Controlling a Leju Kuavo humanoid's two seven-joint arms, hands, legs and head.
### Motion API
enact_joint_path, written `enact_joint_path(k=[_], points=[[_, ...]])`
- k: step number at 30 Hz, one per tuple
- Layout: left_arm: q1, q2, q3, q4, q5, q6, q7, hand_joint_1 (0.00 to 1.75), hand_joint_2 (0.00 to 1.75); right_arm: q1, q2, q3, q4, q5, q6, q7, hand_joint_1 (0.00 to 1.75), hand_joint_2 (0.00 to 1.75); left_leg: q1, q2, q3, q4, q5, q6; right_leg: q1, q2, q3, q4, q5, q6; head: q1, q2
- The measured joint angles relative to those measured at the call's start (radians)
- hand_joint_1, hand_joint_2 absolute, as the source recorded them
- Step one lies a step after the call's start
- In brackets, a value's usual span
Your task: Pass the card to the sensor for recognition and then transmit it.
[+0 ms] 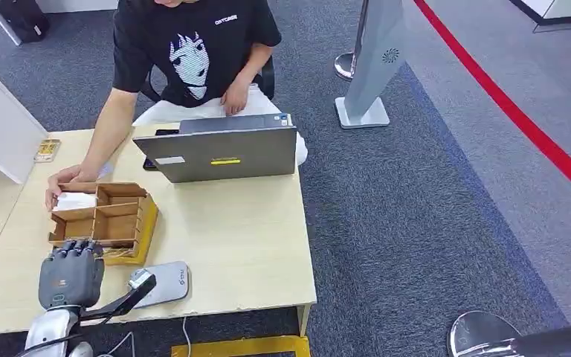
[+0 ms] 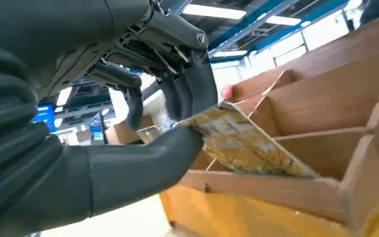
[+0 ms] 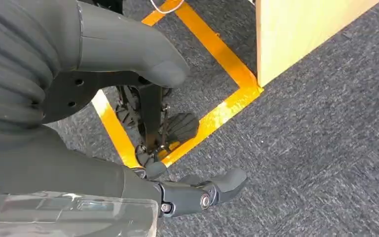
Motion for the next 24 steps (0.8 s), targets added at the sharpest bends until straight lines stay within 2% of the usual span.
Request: enact_joint_path(k=[4, 13, 20, 24], points=[[0.007, 0.018, 0.0, 0.008, 0.0, 0.008, 0.029, 1.75, 1.75, 0.0, 0.0, 0.0, 0.0, -0.01, -0.005, -0.007, 0.0, 1.75, 0.0, 0.0, 0.0, 0.0, 0.0, 0.0, 0.0, 0.0, 0.0, 0.0, 0.0, 0.0, 0.0, 0.0], [0.004, 0.035, 0.0, 0.052, 0.0, 0.023, 0.04, 1.75, 1.75, 0.0, 0.0, 0.0, -0.001, -0.02, -0.006, -0.013, 0.0, 1.75, 0.0, 0.0, 0.0, 0.0, 0.0, 0.0, 0.0, 0.0, 0.0, 0.0, 0.0, 0.0, 0.0, 0.0], [0.001, 0.028, 0.003, 0.042, 0.0, 0.039, -0.02, 1.75, 1.75, 0.0, 0.0, 0.0, -0.001, -0.029, -0.006, -0.013, 0.0, 1.75, 0.0, 0.0, 0.001, 0.0, 0.0, 0.0, 0.0, 0.0, 0.0, 0.0, 0.0, 0.0, 0.0, 0.0], [0.002, 0.017, 0.007, 0.004, 0.0, 0.017, -0.035, 1.75, 1.75, 0.0, 0.0, 0.0, -0.001, -0.032, -0.006, -0.013, 0.0, 1.75, 0.0, 0.0, 0.0, 0.0, 0.0, 0.0, 0.0, 0.0, 0.0, 0.0, 0.0, 0.0, 0.0, 0.0]])
